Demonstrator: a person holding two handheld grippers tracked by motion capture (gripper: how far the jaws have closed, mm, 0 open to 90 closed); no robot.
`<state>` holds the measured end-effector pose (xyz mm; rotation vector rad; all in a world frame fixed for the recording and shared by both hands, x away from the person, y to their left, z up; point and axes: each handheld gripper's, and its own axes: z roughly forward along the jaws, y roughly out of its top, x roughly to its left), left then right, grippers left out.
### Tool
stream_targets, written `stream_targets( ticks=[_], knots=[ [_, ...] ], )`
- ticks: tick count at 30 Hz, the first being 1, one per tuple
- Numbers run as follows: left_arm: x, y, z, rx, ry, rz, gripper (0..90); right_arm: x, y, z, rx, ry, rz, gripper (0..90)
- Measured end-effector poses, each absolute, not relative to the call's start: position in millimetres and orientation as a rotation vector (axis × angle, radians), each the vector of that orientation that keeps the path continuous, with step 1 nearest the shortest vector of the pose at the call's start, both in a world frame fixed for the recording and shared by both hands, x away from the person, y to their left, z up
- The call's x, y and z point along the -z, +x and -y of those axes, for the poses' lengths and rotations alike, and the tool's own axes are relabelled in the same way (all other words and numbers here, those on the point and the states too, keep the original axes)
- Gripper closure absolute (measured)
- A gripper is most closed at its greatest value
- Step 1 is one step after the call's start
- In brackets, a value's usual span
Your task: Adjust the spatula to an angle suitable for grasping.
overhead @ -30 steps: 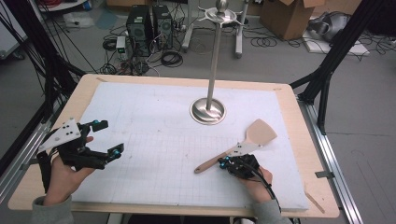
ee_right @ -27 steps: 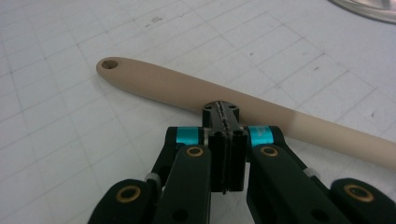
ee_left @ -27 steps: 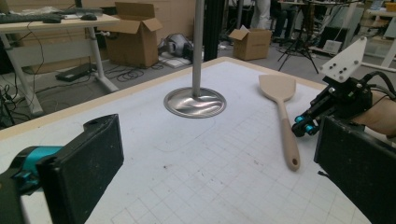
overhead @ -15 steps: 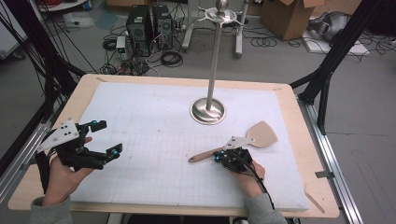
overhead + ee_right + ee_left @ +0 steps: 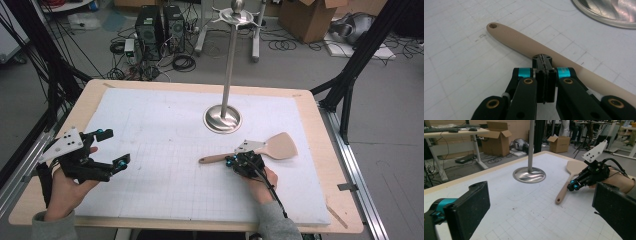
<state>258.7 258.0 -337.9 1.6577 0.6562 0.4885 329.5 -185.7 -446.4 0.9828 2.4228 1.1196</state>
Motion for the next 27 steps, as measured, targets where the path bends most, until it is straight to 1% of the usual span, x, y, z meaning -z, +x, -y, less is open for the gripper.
stream_targets(
  ticks=[14, 27],
  knots=[
    [338.2, 259.0, -257.4, -0.488, 1.656, -0.657, 1.8, 447.9, 343.3, 179.3, -1.115, 1.014, -2.385, 90.0],
    [338.8, 259.7, -255.3, -0.487, 1.667, -0.651, 1.8, 447.5, 347.0, 177.0, -1.109, 1.023, -2.372, 90.0]
  ],
)
